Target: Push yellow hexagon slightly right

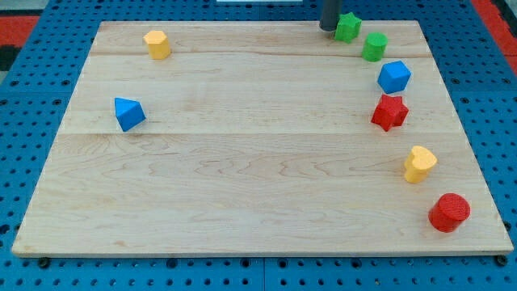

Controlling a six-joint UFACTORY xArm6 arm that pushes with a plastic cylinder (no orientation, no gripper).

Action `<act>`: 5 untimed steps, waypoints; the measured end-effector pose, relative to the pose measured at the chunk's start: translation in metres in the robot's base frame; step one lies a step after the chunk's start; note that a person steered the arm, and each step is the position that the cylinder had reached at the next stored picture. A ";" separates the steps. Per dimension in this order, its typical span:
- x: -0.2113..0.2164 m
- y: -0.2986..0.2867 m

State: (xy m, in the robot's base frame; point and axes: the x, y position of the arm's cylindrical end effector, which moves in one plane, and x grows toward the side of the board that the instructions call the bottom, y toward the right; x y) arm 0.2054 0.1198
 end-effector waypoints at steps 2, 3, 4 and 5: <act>0.006 0.031; 0.007 0.029; 0.008 -0.058; 0.008 -0.143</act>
State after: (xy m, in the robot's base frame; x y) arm 0.2132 -0.0233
